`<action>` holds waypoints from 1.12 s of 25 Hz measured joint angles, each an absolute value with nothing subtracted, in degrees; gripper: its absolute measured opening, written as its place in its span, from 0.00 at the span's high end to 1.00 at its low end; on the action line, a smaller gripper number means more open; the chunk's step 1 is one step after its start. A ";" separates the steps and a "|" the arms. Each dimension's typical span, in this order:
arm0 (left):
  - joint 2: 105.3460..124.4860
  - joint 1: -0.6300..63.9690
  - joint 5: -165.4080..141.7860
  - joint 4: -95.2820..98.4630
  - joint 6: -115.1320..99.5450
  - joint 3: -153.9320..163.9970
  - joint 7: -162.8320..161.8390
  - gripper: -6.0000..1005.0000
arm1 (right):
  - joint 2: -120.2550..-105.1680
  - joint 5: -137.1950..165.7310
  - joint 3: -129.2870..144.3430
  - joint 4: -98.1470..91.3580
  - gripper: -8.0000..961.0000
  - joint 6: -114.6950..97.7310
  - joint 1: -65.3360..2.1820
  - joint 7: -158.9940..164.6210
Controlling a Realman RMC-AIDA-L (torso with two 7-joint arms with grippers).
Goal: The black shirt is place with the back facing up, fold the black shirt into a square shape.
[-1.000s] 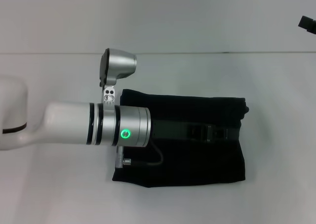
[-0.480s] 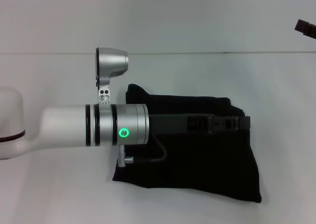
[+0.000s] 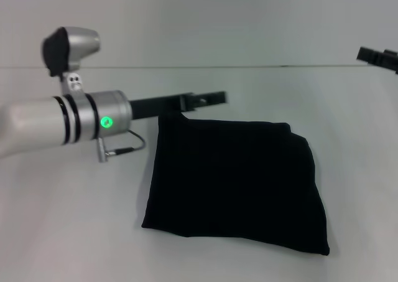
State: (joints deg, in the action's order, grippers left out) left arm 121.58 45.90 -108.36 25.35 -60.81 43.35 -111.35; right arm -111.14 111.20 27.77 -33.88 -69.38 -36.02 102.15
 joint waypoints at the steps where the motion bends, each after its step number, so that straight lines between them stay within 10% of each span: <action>1: 121.16 45.89 -108.69 25.37 -59.21 43.56 -112.05 0.22 | -111.13 111.77 28.05 -33.90 0.03 -69.42 -36.13 102.80; 4: 120.27 45.88 -111.79 26.23 -54.44 43.65 -114.87 0.08 | -111.10 112.22 28.46 -33.77 0.03 -69.40 -36.19 103.46; 28: 120.34 48.33 -126.23 26.55 -49.82 47.64 -124.29 0.16 | -111.35 112.22 28.47 -33.48 0.03 -68.01 -36.32 103.62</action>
State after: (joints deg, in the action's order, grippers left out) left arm 120.34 48.33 -126.23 26.55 -49.82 47.64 -124.29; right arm -111.35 112.23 28.47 -33.48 -68.01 -36.32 103.62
